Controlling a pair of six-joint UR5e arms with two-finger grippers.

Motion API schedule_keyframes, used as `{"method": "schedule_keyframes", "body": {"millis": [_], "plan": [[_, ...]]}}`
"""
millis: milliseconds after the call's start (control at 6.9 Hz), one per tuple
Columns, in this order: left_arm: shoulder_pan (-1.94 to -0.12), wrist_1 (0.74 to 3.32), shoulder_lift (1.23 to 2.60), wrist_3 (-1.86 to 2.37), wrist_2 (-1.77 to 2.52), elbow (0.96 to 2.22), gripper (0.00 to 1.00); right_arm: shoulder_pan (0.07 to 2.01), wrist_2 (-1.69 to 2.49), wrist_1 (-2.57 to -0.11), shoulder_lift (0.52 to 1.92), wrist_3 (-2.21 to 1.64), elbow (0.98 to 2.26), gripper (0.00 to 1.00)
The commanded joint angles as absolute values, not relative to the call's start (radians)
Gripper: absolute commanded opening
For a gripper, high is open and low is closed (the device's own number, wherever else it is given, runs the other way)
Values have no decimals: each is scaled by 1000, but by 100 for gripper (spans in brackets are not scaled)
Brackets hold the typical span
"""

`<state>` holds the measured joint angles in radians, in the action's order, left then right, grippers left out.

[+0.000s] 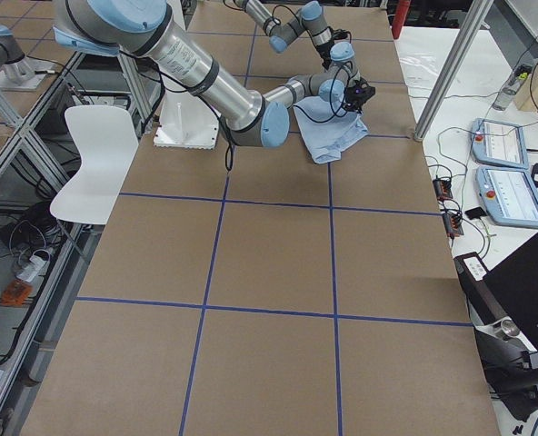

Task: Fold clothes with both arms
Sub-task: 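Lift the near edge with both grippers and fold it away from the robot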

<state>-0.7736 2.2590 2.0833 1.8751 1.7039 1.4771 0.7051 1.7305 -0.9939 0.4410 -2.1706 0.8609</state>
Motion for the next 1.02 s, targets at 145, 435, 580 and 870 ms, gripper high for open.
{"method": "schedule_keyframes", "body": {"millis": [145,435,580,870], "plan": [[-782,2357,2094,1850,1703,1383,0,700,1727,-912,425,-2171,778,0],[-791,2390,2102,1848,1703,1351,0,695,1726,-899,429,-2171,769,0],[-792,2391,2108,1848,1703,1341,0,696,1723,-896,428,-2171,767,3],[-793,2419,2125,1847,1703,1296,0,701,1718,-888,428,-2169,765,6]]}}
